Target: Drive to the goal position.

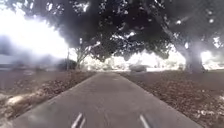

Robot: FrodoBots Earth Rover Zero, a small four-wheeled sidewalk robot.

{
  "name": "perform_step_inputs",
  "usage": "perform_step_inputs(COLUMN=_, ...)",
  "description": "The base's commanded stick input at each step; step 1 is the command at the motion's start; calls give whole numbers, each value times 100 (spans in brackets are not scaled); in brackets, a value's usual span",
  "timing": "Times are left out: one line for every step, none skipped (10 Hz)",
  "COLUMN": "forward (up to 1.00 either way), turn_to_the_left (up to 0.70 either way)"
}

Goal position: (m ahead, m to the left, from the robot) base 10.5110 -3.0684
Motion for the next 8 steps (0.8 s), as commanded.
perform_step_inputs(forward=70, turn_to_the_left=0)
perform_step_inputs(forward=70, turn_to_the_left=0)
perform_step_inputs(forward=70, turn_to_the_left=0)
perform_step_inputs(forward=70, turn_to_the_left=0)
perform_step_inputs(forward=70, turn_to_the_left=0)
perform_step_inputs(forward=70, turn_to_the_left=0)
perform_step_inputs(forward=70, turn_to_the_left=0)
perform_step_inputs(forward=70, turn_to_the_left=0)
